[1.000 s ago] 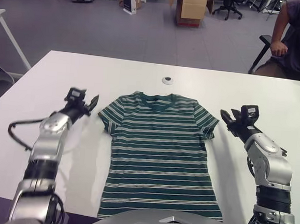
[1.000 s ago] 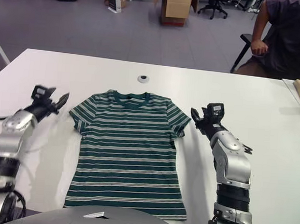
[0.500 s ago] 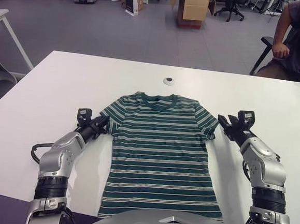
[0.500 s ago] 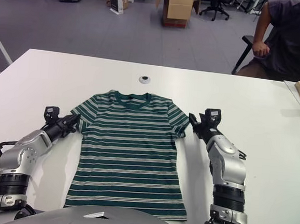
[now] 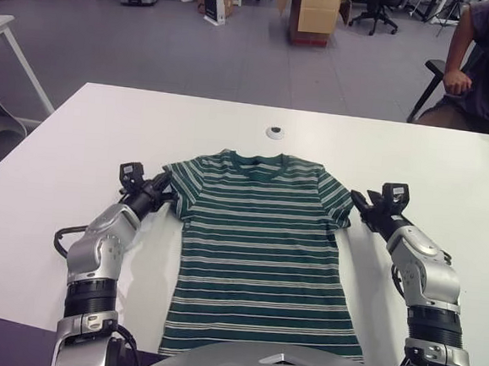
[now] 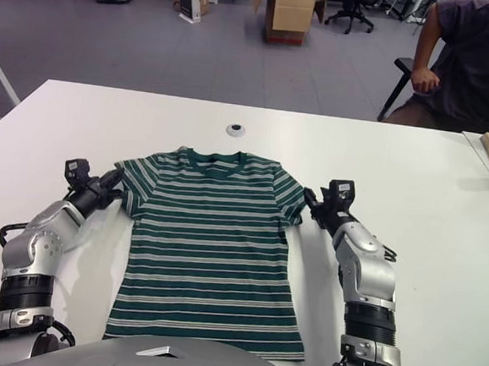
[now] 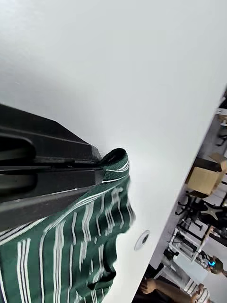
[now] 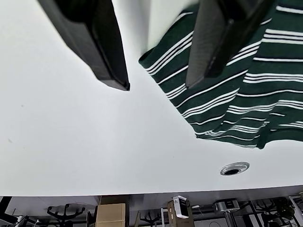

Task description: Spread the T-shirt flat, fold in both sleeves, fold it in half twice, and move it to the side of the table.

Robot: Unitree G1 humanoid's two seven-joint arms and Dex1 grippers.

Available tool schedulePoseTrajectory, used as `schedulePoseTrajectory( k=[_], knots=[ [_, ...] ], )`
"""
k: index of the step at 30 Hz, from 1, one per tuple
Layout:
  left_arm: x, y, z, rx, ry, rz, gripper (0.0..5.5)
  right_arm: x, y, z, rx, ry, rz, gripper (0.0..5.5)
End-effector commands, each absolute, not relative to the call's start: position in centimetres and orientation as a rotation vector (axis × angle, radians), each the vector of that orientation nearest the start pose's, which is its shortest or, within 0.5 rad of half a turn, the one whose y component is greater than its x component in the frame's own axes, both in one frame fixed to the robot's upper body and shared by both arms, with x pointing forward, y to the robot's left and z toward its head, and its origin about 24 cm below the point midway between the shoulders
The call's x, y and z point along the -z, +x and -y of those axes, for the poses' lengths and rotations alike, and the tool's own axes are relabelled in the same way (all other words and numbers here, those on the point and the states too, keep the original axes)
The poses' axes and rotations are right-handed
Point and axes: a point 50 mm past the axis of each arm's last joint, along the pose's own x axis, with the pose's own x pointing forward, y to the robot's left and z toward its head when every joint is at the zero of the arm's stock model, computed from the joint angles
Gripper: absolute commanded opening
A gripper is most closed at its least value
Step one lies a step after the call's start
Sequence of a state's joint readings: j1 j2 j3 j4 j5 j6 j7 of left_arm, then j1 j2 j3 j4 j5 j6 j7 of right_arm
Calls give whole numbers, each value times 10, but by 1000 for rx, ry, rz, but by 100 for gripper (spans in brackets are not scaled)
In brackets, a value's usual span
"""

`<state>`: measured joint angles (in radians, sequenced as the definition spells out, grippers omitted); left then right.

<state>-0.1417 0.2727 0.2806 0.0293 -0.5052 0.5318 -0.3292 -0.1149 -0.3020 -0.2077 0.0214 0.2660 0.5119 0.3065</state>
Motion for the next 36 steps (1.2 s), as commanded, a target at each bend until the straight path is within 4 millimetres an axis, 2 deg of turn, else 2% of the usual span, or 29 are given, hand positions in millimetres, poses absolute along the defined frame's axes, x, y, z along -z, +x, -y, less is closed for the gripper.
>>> schedulePoseTrajectory(
  k=[1,3,7,15,16,21,26,29,32,36],
  knots=[
    [-72,282,-200,303,-214,-256,2,-41,265,230,-126,59,-361,221],
    [-74,283,-182,375,-131,-278,2,-39,265,227,-128,68,-373,221],
    [-61,279,-158,460,-47,-350,2,-35,261,227,-103,137,-389,221],
    [-41,283,-138,486,-31,-405,2,-19,251,232,-20,322,-456,221],
    [-39,282,-137,495,-30,-411,0,-16,251,231,-23,350,-471,202],
    [-37,274,-133,547,-19,-428,95,-9,258,226,-24,462,-488,103],
    [-53,270,-136,555,-6,-342,190,-11,266,218,-48,477,-471,1],
    [-60,265,-145,518,-6,-308,246,-21,269,218,-69,481,-406,0],
    [-65,259,-152,502,-13,-281,283,-40,272,212,-143,474,-308,0],
    [-73,248,-165,492,0,-254,292,-68,279,192,-278,409,-204,0]
  ],
)
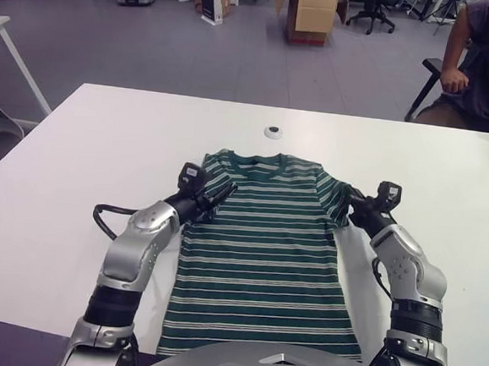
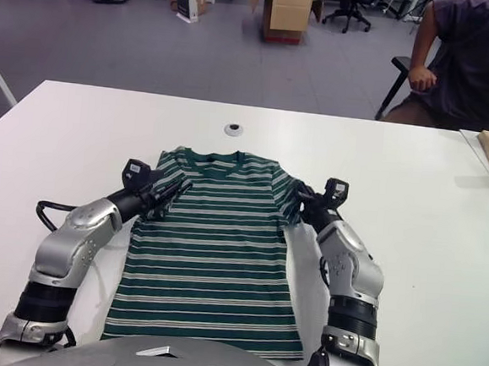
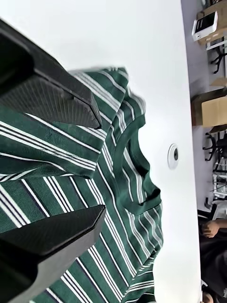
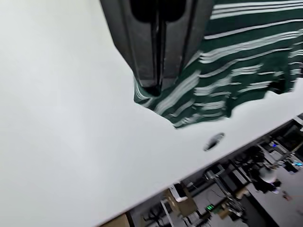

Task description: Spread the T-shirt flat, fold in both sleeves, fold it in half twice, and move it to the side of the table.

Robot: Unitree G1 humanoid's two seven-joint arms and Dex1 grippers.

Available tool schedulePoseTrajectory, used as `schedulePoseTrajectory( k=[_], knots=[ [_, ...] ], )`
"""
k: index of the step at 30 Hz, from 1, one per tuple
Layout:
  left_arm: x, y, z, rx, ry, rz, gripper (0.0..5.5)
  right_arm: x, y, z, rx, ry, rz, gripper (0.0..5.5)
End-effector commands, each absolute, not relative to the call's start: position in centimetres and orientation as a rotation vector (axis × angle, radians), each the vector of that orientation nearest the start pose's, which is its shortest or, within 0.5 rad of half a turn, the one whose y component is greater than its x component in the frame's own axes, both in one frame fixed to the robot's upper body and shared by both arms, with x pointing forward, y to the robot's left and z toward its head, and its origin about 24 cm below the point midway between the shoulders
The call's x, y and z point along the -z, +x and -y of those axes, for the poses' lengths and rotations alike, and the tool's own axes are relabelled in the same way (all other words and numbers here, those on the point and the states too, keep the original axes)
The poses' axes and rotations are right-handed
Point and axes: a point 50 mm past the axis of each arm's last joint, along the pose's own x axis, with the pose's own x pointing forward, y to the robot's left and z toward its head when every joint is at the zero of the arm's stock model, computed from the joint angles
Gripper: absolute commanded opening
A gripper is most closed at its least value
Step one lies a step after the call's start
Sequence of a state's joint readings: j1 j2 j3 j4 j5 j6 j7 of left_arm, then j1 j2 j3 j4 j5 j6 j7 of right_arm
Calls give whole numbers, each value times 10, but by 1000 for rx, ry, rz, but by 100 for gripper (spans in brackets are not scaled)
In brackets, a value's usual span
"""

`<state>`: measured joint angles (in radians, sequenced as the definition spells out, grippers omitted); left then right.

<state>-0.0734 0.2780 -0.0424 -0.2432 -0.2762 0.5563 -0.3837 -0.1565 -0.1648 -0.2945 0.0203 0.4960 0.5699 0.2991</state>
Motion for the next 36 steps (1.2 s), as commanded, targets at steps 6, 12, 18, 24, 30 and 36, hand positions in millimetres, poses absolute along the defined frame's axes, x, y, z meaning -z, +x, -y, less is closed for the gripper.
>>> schedulePoseTrajectory(
  k=[6,12,18,24,30,36],
  knots=[
    [-72,231,-175,543,76,-270,292,-72,287,156,-440,292,-229,0],
    [-82,203,-186,756,231,-298,292,-53,289,136,-493,112,-316,0],
    [-84,176,-195,969,415,-398,377,-51,291,113,-583,78,-325,0],
    [-83,171,-211,1041,547,-466,488,-46,285,107,-648,35,-355,36],
    [-89,161,-219,1156,607,-532,540,-74,271,116,-839,6,-255,146],
    [-110,153,-248,1363,972,-562,540,-99,198,221,-1334,-688,-380,257]
  ],
)
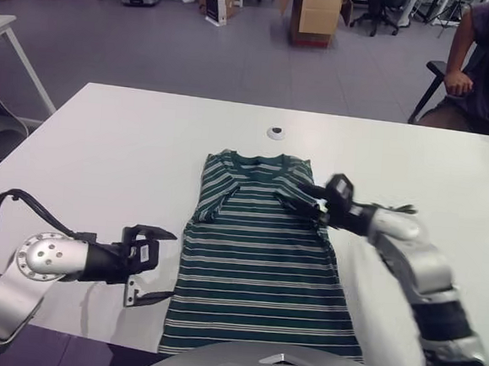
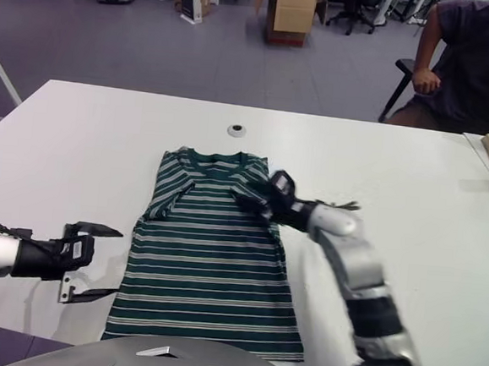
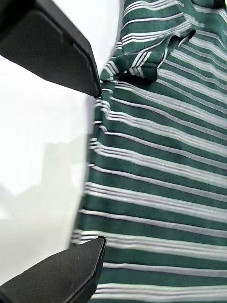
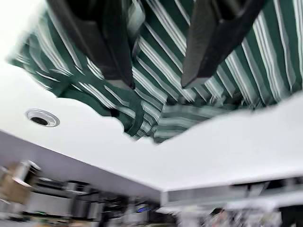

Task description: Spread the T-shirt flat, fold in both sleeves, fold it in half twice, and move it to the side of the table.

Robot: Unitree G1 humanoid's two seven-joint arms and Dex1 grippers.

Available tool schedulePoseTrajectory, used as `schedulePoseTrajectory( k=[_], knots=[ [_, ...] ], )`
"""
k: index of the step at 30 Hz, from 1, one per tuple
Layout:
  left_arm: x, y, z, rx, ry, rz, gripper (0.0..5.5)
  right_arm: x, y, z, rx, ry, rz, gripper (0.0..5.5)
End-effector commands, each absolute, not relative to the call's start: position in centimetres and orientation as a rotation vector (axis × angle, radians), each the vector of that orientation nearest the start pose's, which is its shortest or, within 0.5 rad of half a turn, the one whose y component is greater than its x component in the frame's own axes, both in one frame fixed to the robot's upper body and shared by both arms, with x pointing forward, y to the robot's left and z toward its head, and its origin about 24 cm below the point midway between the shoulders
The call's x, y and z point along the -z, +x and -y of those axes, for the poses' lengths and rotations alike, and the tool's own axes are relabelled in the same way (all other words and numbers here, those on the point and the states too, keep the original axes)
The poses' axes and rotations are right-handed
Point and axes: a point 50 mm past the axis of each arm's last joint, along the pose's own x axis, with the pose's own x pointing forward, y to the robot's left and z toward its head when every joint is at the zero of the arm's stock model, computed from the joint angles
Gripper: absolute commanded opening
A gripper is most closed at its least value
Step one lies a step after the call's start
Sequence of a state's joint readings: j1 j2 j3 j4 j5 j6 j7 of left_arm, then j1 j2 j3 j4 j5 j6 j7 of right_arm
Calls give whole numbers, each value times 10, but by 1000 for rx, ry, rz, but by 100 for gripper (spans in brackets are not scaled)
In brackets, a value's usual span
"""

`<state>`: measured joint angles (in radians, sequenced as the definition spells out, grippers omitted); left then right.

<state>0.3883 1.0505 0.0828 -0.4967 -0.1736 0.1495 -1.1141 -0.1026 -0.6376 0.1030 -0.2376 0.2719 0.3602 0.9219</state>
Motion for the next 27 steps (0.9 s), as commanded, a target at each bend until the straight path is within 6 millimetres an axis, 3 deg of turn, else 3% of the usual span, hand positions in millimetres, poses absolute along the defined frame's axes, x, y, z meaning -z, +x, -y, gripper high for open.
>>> schedulePoseTrajectory(
  k=[1,3,6,8,11,16,27],
  knots=[
    [-111,151,-248,1397,1020,-548,540,-98,187,230,-1415,-762,-416,273],
    [-110,144,-246,1476,1085,-517,540,-91,164,243,-1539,-852,-453,314],
    [-98,133,-243,1568,1184,-451,540,-78,134,251,-1660,-910,-430,314],
    [-90,123,-240,1613,1185,-422,540,-69,127,256,-1694,-966,-409,314],
    [-79,112,-232,1659,1156,-375,486,-62,124,255,-1702,-986,-369,317],
    [-67,104,-219,1689,1107,-313,396,-58,123,242,-1722,-969,-299,220],
    [-56,93,-207,1701,967,-318,196,-58,130,233,-1711,-912,-290,14]
  ],
)
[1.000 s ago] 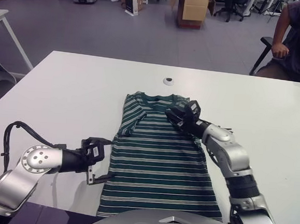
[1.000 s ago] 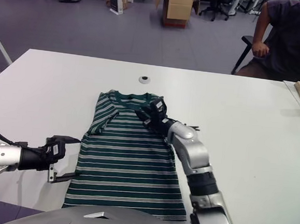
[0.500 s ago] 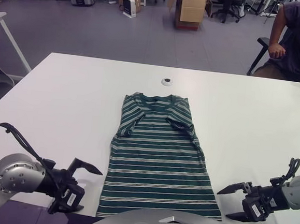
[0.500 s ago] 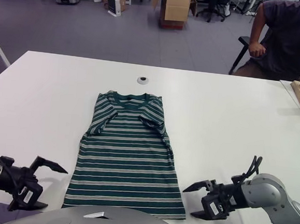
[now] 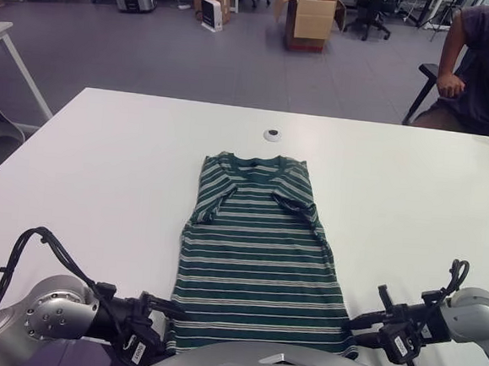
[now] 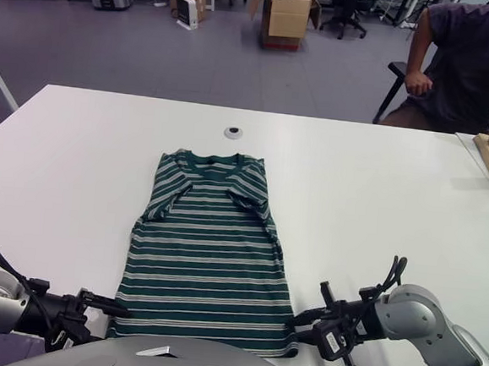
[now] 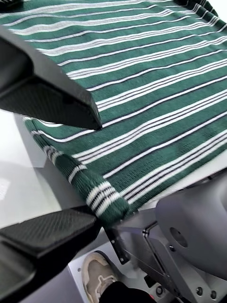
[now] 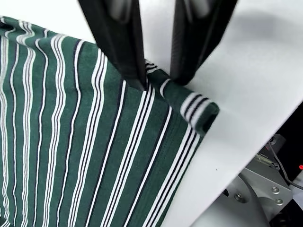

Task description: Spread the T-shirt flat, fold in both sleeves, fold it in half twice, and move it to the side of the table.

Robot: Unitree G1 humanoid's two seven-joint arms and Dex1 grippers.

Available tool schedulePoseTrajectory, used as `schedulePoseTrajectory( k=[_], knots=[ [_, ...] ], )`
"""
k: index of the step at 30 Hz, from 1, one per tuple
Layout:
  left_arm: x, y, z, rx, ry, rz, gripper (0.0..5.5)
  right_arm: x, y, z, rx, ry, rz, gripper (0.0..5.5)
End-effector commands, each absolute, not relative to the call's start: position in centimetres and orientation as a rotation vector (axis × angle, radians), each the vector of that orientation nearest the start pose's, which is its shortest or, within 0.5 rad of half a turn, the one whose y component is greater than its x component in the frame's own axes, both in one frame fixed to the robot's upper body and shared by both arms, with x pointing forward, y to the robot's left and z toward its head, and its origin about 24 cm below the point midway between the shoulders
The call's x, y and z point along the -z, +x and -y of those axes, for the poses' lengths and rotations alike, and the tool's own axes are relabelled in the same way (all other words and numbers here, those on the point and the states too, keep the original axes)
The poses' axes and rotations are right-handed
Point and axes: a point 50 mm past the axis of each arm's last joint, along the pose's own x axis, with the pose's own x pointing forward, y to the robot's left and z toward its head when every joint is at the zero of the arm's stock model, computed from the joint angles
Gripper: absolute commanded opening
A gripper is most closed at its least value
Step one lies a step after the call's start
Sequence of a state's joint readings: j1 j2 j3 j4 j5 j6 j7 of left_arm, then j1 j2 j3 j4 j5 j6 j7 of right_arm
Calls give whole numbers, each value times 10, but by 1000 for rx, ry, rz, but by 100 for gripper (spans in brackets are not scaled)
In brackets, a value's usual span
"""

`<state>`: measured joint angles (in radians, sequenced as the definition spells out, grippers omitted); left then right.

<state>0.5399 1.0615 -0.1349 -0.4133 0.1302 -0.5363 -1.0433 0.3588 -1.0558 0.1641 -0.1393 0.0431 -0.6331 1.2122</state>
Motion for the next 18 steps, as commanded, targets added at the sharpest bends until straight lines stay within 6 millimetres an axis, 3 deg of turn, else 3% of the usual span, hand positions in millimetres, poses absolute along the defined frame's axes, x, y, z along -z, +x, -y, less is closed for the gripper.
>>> schedulePoseTrajectory(
  k=[1,10,13,18],
  knots=[
    [-56,93,-207,1698,948,-323,177,-59,130,233,-1709,-909,-292,0],
    [-56,96,-212,1627,743,-397,12,-69,134,231,-1682,-759,-351,0],
    [-77,108,-211,1549,567,-413,4,-89,137,237,-1663,-571,-471,0],
    [-132,124,-207,1531,178,-447,4,-141,145,254,-1716,-242,-706,0]
  ],
)
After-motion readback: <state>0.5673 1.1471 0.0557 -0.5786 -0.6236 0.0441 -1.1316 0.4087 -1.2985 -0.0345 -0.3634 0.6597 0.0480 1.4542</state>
